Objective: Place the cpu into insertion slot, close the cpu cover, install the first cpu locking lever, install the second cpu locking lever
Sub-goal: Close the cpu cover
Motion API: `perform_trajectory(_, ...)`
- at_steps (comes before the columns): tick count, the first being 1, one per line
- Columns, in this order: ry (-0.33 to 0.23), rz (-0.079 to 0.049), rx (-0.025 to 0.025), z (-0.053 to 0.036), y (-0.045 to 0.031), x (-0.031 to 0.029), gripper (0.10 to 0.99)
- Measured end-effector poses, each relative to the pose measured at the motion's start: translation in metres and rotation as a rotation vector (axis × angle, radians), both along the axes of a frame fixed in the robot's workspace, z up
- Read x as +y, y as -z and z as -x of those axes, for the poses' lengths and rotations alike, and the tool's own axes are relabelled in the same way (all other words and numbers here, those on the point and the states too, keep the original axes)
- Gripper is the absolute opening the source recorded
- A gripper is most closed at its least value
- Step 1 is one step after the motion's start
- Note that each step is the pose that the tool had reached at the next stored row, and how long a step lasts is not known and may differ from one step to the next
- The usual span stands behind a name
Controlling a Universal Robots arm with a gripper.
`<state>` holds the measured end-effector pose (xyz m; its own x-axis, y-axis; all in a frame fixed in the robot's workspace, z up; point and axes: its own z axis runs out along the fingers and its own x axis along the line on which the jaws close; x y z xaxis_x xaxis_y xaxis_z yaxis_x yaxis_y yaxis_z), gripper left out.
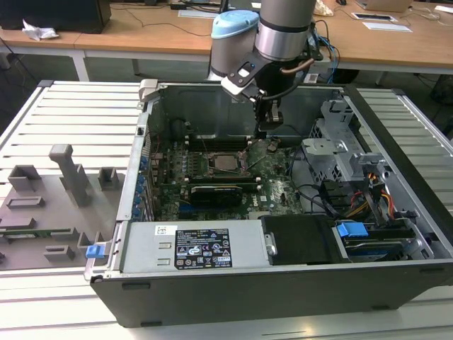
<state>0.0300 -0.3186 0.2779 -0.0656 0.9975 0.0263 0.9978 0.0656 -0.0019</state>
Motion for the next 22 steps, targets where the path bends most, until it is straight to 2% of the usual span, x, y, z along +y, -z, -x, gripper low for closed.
perform_trajectory(4, 0.000, -0.001, 0.0000, -0.0094, 0.0004, 0.0000, 0.106)
perform_trajectory(17, 0.000, -0.001, 0.0001, -0.0255, 0.0010, -0.0001, 0.106)
perform_trajectory(22, 0.000, -0.001, 0.0000, -0.0344, 0.0013, 0.0000, 0.106)
